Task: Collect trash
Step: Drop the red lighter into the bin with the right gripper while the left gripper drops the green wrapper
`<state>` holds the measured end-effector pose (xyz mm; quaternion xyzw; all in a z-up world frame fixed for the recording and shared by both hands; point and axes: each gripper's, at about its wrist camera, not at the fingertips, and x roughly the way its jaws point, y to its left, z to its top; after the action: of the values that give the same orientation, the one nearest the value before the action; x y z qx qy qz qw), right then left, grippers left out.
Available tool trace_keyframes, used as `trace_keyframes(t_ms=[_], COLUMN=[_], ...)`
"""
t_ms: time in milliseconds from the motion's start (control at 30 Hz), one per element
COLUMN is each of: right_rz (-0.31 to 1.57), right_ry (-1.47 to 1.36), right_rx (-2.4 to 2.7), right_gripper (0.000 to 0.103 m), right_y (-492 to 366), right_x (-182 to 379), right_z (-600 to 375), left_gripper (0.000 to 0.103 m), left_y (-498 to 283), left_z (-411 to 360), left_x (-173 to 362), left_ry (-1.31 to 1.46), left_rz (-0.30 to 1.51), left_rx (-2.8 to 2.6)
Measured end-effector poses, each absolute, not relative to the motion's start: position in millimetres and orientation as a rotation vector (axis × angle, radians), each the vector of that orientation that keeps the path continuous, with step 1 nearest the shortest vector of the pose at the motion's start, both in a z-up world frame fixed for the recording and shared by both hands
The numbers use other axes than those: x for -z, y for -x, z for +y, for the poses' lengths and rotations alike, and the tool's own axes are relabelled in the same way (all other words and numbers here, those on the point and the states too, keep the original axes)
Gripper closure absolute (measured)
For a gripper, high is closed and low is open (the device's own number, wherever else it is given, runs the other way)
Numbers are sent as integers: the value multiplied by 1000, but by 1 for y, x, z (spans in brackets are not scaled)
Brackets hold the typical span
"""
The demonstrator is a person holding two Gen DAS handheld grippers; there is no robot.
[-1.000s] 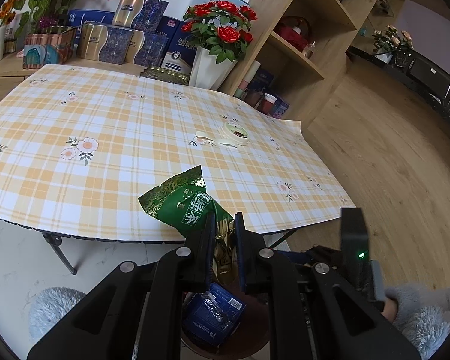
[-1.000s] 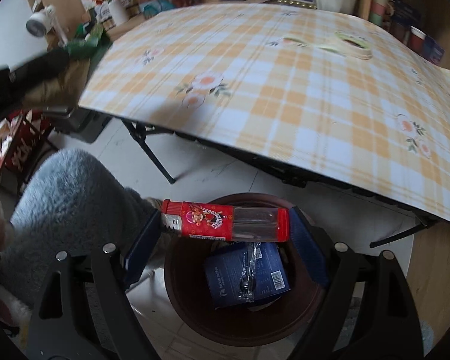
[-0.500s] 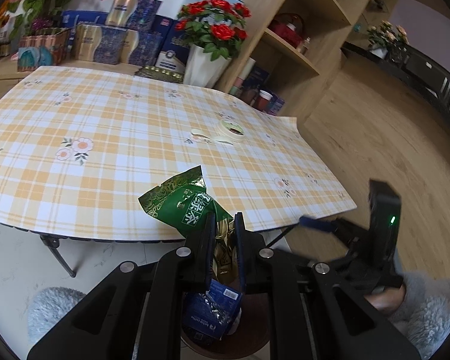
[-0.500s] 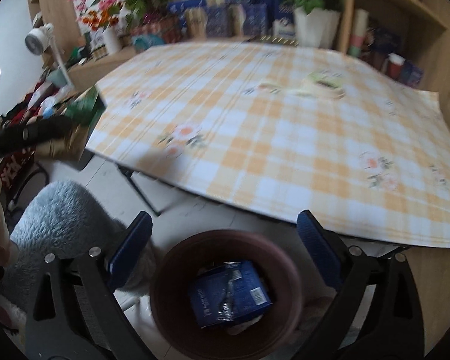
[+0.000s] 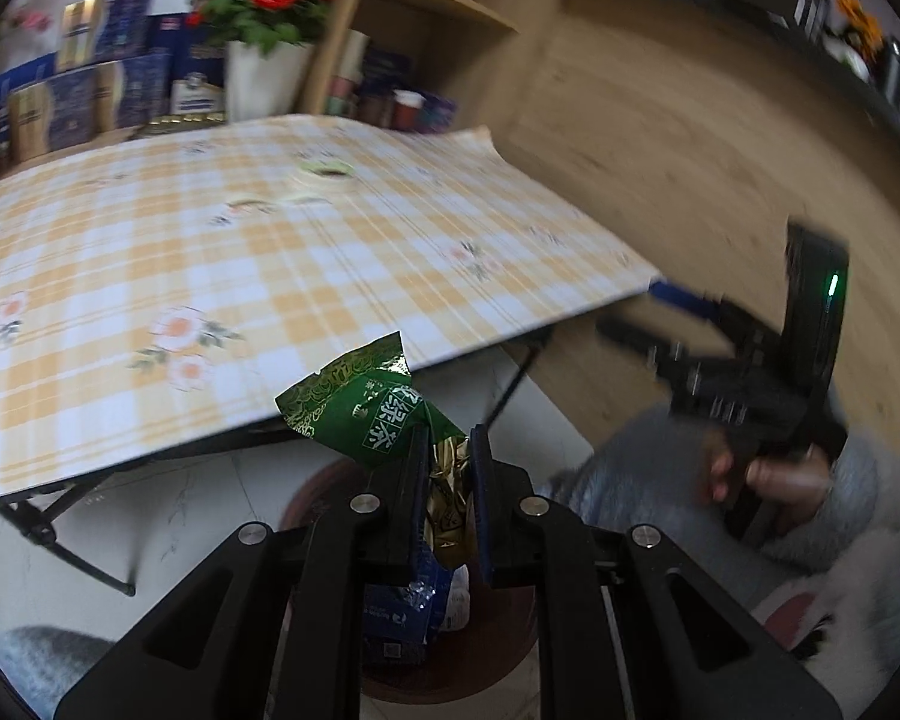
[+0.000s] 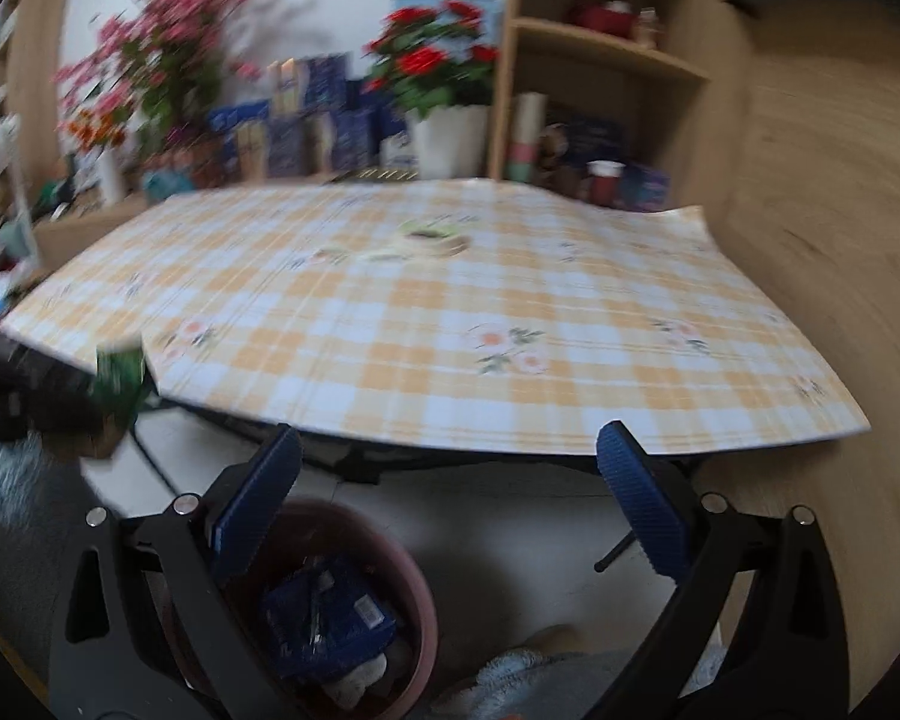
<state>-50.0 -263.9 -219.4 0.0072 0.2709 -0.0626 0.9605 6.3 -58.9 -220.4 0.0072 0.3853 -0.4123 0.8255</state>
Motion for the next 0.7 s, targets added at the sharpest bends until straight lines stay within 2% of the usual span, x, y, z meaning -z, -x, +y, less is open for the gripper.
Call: trace_keyframes(t_ms=[267,633,700], right_rz=[591,616,619], right_ry=[-131,-131,-127], right_rx=[168,169,168], right_gripper=[6,6,6], right_y=[39,36,35], right_x=[233,239,239], right_z=[-287,-284,-283], left_gripper=[89,85,81], left_y=[-12,-16,-16], left_z=[-85,-84,-85], left_x=[273,282,281], left_ry=[-116,-100,-98], left_rz=[990,1037,1032], left_rx=[865,878,875])
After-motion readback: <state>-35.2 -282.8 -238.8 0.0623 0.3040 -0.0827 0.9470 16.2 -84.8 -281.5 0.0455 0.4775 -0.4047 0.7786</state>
